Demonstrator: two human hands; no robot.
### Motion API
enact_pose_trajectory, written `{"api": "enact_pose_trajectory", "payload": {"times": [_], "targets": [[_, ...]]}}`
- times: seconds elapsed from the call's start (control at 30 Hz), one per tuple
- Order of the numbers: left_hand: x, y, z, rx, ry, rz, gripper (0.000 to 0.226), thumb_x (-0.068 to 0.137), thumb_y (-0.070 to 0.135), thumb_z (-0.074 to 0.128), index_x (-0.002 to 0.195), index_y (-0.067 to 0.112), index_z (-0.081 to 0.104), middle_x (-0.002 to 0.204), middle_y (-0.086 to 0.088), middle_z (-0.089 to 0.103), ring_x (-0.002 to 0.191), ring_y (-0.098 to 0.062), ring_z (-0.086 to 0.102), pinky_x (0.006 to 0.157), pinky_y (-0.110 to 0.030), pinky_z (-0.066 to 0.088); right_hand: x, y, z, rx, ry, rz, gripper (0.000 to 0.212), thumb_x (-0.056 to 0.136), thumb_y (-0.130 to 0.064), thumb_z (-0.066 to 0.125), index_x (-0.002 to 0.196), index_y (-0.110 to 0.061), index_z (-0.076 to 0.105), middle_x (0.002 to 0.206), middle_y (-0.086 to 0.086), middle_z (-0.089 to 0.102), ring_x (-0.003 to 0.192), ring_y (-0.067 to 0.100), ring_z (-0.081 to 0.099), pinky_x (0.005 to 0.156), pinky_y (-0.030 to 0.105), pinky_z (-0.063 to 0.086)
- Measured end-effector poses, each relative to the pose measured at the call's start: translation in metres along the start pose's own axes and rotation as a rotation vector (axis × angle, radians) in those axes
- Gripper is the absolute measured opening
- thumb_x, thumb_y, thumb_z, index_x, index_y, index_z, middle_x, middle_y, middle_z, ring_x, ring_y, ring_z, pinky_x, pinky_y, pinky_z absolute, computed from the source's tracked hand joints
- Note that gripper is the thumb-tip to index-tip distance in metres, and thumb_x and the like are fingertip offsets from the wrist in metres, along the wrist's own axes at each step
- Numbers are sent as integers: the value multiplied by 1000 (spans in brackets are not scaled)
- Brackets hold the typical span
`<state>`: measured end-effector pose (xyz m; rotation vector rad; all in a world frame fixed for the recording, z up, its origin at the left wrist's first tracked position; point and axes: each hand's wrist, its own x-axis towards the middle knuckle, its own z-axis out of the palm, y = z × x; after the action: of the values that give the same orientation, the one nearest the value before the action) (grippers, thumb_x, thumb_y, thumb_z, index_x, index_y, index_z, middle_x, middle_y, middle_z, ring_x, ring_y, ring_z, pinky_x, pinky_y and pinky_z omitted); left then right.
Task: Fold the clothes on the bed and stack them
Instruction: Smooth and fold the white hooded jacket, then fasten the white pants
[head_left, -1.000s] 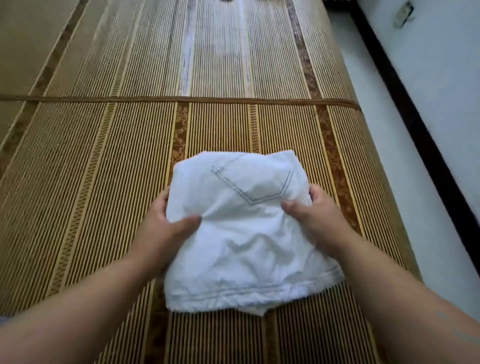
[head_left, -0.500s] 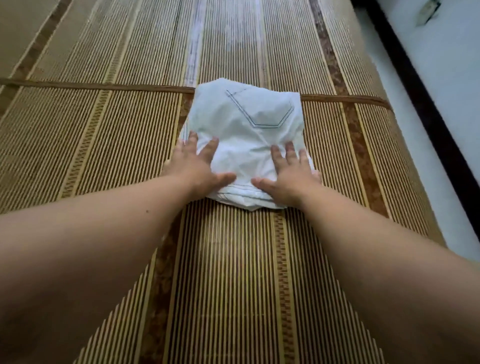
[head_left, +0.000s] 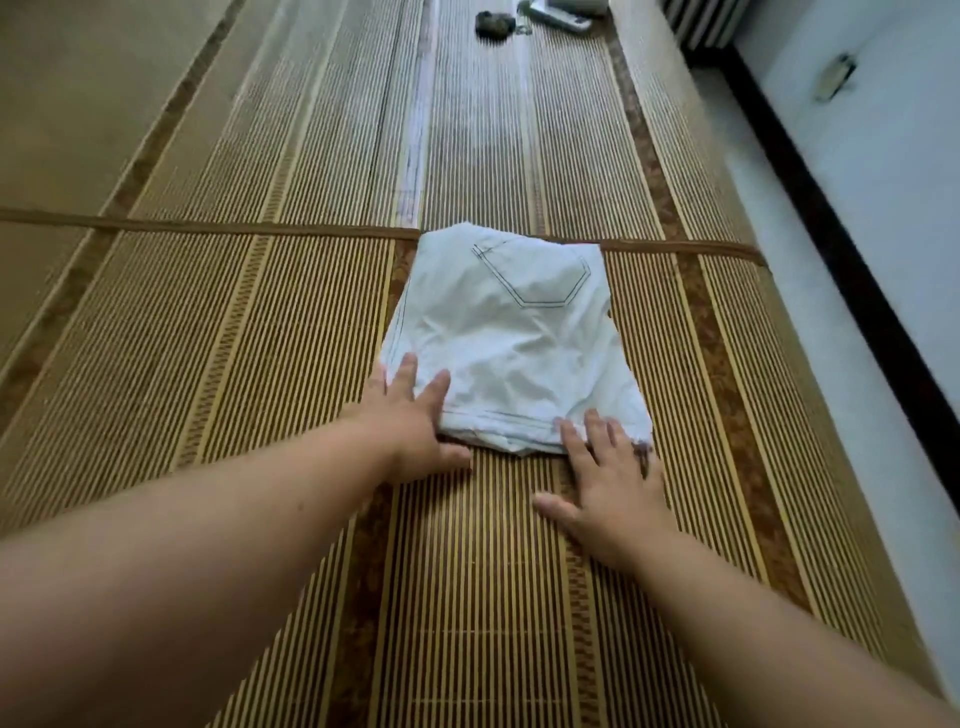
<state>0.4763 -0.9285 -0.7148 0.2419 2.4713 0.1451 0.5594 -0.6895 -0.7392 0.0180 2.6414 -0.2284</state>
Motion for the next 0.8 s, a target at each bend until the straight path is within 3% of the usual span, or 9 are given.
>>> {"api": "enact_pose_trajectory", "payload": {"times": [0.13, 0.23, 0.47, 0.63, 0.8], "targets": [[-97, 4, 67, 27, 97, 75, 102, 78, 73, 49, 137, 48, -30, 149, 1, -41, 138, -24, -34, 113, -52, -7, -89, -10, 38, -11, -85, 91, 94, 79, -82, 24, 122, -42, -50, 137, -6, -52, 130, 17, -40, 111, 60, -8], [-150, 24, 78, -27, 95, 123, 99, 79, 72, 47, 129, 52, -36, 145, 7, -46, 133, -20, -42, 108, -50, -15, -128, -31, 30, -16, -89, 96, 97, 82, -78, 29, 118, -40, -53, 132, -6, -55, 129, 16, -40, 111, 59, -7], [-269, 42, -9, -33, 293, 134, 88, 85, 66, 46, 142, 47, -19, 153, 8, -31, 136, -16, -35, 108, -46, -15, -210, -91, -81, -23, 121, -54, 86, 89, -61, 44, 149, -38, -13, 159, -1, -20, 146, 21, -16, 114, 53, -5], [-376, 24, -74, -19, 433, 128, 84, 85, 65, 46, 147, 44, -6, 159, 5, -18, 142, -16, -25, 113, -50, -7, -299, -137, -160, 38, 254, -103, 80, 89, -56, 50, 152, -36, 4, 161, -2, -10, 148, 20, -4, 116, 53, 2], [-488, 10, -104, -9, 497, 130, 83, 85, 63, 50, 149, 43, 0, 160, 5, -14, 145, -18, -20, 113, -52, -7, -398, -178, -199, 65, 340, -181, 79, 87, -55, 54, 151, -37, 10, 161, -3, -4, 147, 19, 2, 116, 52, 5]]}}
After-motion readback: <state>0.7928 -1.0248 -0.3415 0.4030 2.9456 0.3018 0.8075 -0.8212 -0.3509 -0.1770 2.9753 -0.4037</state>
